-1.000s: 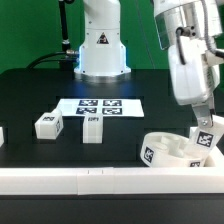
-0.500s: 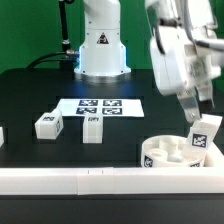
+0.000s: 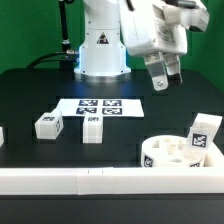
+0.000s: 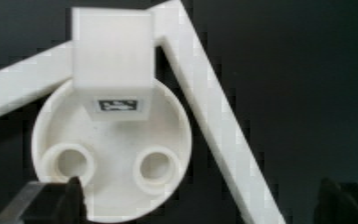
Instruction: Assemble stool
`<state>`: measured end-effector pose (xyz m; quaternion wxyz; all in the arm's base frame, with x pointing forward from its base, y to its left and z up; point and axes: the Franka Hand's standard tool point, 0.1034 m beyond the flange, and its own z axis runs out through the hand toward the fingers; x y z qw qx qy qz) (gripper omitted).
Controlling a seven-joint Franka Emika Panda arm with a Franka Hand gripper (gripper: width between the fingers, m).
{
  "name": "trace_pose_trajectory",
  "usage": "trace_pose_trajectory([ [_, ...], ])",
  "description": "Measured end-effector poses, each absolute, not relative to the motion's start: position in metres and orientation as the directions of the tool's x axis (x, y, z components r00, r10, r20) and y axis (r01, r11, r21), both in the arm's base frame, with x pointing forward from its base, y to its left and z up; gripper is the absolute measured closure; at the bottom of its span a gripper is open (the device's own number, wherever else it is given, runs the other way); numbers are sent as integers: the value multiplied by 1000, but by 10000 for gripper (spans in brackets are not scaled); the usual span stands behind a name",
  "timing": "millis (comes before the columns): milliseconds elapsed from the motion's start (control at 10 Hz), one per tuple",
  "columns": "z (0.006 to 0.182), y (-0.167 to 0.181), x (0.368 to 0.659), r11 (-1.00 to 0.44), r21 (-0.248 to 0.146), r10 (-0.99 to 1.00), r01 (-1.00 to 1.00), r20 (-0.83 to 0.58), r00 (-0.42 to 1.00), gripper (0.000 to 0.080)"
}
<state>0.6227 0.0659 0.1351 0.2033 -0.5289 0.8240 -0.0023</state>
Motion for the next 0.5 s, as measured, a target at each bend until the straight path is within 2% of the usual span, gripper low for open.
trace_pose_trajectory([
  [400,135,68,623,435,-217,-874,-874,-332,-353,151],
  [500,136,67,622,387,-230,-896,-893,-323,-305,151],
])
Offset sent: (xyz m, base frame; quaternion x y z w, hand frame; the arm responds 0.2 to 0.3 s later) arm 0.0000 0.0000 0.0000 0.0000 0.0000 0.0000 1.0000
